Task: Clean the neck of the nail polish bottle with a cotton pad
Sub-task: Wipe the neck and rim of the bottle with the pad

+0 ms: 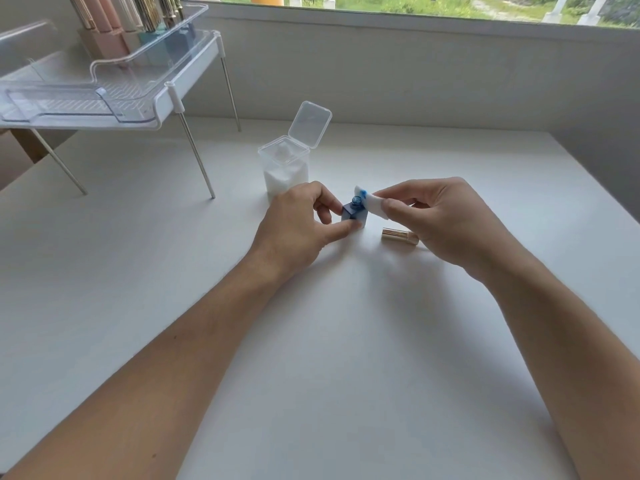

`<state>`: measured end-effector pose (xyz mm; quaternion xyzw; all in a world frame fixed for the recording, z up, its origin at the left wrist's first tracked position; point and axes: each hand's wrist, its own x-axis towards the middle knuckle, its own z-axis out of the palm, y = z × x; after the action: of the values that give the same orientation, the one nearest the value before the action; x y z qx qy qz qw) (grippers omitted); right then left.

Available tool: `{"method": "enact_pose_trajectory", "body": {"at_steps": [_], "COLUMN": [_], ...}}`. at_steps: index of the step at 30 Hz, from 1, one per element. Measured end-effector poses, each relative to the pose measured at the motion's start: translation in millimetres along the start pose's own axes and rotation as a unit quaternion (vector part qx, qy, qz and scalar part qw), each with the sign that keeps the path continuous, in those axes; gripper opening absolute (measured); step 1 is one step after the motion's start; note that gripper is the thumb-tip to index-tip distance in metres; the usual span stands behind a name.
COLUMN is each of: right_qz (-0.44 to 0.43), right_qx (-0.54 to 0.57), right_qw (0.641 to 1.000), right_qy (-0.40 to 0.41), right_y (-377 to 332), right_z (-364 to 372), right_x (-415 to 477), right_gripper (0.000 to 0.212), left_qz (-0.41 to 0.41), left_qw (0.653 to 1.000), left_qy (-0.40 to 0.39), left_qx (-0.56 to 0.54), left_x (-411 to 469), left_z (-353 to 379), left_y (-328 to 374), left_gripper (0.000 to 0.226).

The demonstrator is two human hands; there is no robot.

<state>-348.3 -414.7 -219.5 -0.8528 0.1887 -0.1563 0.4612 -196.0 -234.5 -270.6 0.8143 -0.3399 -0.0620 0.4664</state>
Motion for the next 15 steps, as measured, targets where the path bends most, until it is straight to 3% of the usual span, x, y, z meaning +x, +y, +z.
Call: {"method": "enact_pose_trajectory", "body": {"at_steps": [8,15], "right_qz": [-0.014,-0.022], "right_qx": [0.021,-0.002], "right_qw": [0.997,0.999], "right_qy": [0.078,0.040], "right_y": [6.6,4.9], "right_z": [4.1,9.1], "right_x": [3.4,0.1], "right_gripper": [0.014,0.009], "left_qz": [0.002,0.006], "left_qw": [1.000,1.000], "left_qy": [-0.012,-0.012], "left_qx": [-0.012,-0.013], "left_x": [-0.1,-0.1], "left_z": [1.4,1.4], "left_y": [-0.4,-0.8], "left_gripper": [0.036,0.035]}}
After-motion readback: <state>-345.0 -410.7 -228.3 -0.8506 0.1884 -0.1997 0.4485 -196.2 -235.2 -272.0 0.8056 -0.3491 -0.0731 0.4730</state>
